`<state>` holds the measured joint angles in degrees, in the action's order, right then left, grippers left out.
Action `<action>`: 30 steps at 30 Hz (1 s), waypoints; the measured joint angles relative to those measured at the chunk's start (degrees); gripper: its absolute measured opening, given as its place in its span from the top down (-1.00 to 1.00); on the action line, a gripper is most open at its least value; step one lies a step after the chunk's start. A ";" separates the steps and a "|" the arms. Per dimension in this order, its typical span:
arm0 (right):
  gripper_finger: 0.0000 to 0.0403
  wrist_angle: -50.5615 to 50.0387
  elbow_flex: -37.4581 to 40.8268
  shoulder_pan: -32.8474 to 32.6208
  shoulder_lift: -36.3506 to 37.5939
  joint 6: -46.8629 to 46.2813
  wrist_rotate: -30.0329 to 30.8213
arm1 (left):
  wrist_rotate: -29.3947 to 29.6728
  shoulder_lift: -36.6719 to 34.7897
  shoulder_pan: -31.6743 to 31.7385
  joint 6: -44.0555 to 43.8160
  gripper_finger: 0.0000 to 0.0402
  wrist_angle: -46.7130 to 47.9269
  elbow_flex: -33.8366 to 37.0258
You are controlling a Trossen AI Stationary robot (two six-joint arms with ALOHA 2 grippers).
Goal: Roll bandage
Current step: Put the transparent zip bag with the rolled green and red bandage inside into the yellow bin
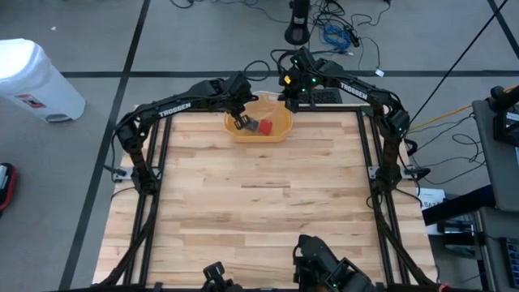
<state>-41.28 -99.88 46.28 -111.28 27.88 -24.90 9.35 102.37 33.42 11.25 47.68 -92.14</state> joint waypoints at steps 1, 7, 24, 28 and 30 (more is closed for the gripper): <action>0.83 0.00 0.00 0.00 0.00 -0.03 0.58 | 0.24 0.24 -0.01 0.02 0.92 -0.03 0.00; 0.76 -1.10 0.00 0.04 0.00 -0.22 1.28 | 1.64 1.02 0.04 0.00 0.89 -0.17 0.00; 0.69 -5.42 0.00 -0.22 0.08 -0.13 1.24 | 6.49 -1.41 -0.31 0.04 0.04 1.46 0.00; 0.69 -5.12 0.00 -0.22 0.11 -0.04 1.31 | 6.16 -4.17 -0.57 -0.01 0.02 2.14 0.00; 0.69 -4.43 0.00 -0.22 0.13 -0.07 2.64 | 6.14 -5.67 -0.74 -0.29 0.02 2.57 0.00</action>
<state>-45.71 -99.88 46.06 -111.15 27.81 -22.26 15.49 96.70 32.68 10.95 50.24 -92.14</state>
